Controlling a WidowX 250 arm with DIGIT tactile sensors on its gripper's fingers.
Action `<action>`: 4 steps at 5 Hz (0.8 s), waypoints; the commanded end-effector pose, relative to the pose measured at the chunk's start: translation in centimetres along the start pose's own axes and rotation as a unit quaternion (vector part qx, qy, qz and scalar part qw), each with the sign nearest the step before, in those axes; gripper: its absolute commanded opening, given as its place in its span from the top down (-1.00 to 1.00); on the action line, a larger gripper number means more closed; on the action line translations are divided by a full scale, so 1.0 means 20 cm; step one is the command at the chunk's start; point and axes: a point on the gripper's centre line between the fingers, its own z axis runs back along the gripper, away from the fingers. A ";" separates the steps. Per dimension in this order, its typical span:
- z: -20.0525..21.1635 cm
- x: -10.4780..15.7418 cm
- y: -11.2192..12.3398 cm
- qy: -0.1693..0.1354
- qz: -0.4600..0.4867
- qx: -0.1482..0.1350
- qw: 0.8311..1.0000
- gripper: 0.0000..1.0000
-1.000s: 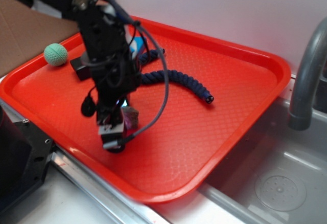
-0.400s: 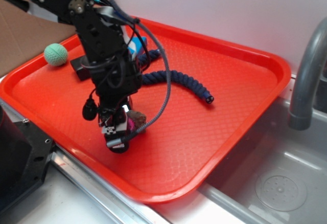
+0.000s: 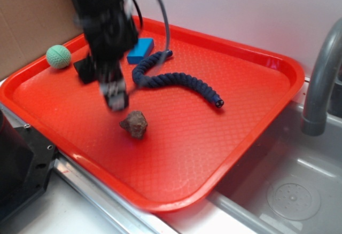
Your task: Grab the rock.
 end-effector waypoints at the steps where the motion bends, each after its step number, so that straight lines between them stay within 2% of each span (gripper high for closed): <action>1: 0.57 -0.04 0.24 -0.051 0.189 -0.003 0.981 1.00; 2: 0.46 -0.02 0.15 -0.038 0.090 0.009 0.995 -1.00; 3: 0.25 -0.03 0.02 0.000 0.019 0.027 0.999 -1.00; 4: 0.07 -0.06 -0.08 0.036 0.020 0.027 0.999 -1.00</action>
